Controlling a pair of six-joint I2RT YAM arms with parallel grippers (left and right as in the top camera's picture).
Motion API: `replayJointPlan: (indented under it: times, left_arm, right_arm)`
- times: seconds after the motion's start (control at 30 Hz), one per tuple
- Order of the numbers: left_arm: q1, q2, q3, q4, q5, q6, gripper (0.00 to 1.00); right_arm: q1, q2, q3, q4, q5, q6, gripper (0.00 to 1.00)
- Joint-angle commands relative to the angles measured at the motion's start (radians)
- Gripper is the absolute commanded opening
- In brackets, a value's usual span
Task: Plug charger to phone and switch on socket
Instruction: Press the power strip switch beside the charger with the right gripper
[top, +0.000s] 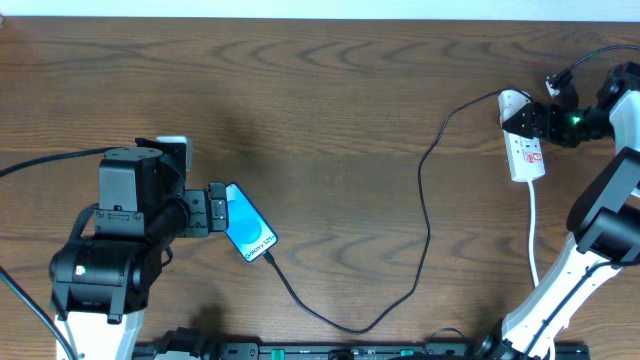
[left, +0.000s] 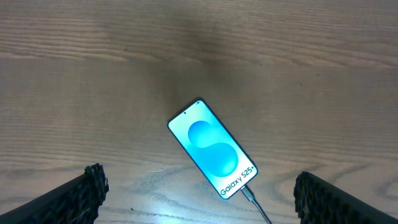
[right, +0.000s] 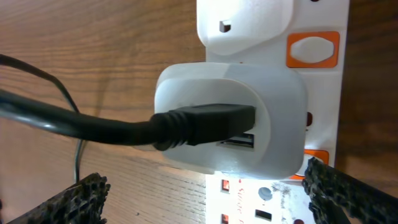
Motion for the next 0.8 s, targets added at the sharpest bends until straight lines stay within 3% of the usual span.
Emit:
replayJointPlan:
  times: [0.0,0.47,0.77]
  left_arm:
    - [-0.004,0.001,0.01,-0.003,-0.016,0.013,0.98]
    - [-0.004,0.001,0.01,-0.003,-0.016,0.013,0.98]
    - [-0.004,0.001,0.01,-0.003,-0.016,0.013,0.98]
  right_arm:
    - [0.058,0.051,-0.051,-0.014,-0.203,0.019,0.99]
    - [0.09,0.051,-0.048,-0.008,-0.206,0.021,0.99]
    - [0.039,0.051,0.064,-0.079,0.175,0.288,0.99]
